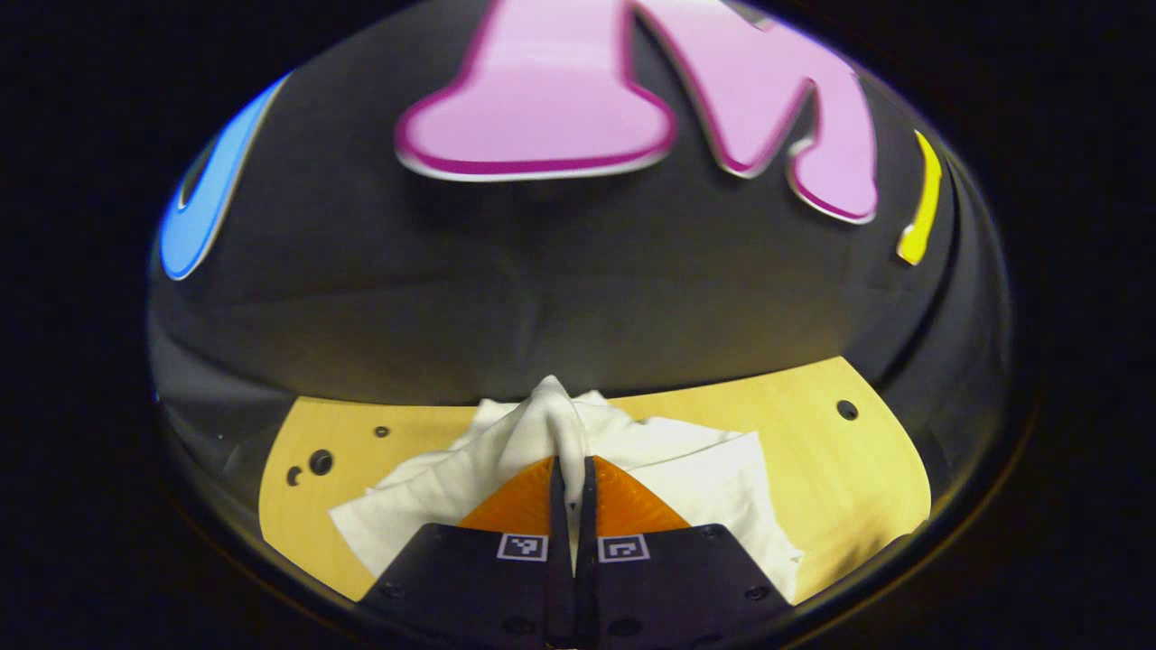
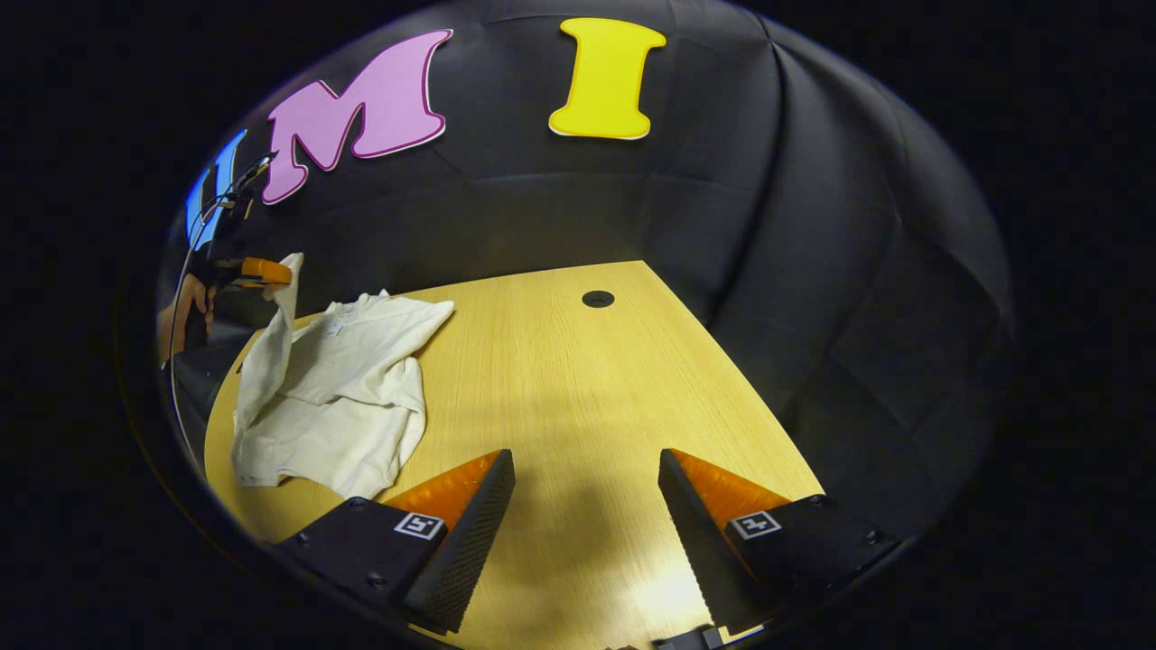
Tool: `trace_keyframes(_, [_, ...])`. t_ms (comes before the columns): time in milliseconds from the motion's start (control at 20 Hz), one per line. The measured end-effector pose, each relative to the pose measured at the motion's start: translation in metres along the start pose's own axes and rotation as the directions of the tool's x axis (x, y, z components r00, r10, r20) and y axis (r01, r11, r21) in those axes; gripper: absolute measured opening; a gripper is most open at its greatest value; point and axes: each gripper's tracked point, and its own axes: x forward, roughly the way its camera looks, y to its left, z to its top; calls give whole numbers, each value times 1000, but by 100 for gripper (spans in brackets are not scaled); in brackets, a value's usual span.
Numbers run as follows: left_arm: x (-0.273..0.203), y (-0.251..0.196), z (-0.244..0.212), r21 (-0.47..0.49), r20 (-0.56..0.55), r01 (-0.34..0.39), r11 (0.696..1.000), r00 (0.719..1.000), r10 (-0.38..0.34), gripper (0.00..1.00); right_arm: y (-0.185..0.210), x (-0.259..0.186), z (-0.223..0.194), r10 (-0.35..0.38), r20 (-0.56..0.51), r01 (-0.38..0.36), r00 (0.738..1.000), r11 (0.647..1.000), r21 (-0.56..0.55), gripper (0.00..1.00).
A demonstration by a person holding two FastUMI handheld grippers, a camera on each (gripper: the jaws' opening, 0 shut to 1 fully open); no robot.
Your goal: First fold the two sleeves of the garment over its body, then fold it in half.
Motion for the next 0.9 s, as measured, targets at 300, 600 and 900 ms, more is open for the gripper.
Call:
trace_keyframes(300, [32, -83, 3, -42, 16, 88, 995, 996, -88, 6, -22, -6, 4, -25, 11, 25, 1000, 1000, 15, 98])
trace_keyframes(600, [26, -134, 7, -126, 57, 203, 971, 979, -198, 47, -2, -8, -1, 21, 4, -21, 1000, 1000, -2, 98])
trace_keyframes(900, [-33, -95, -4, -220, 62, 212, 952, 977, -203, 97, 50, -7, -5, 114, -16, -115, 993, 993, -33, 98])
